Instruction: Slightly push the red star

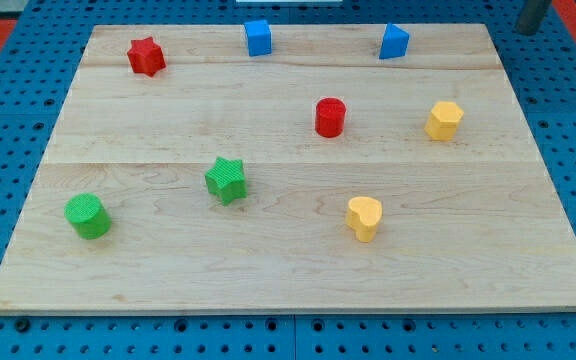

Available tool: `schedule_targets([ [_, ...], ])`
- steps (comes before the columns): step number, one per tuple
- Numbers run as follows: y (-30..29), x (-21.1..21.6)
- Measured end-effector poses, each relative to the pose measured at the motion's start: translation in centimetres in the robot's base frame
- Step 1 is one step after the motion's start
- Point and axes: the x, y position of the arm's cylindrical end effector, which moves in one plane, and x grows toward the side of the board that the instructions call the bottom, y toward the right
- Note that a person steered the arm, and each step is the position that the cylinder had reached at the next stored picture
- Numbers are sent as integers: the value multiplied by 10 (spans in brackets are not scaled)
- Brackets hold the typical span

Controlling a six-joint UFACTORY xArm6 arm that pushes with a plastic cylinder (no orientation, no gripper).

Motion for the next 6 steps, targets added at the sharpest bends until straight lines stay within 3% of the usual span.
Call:
schedule_targets([
  [1, -5, 31],
  [2, -65, 75],
  [3, -162, 107],
  [5, -352, 86],
  [6, -400, 100],
])
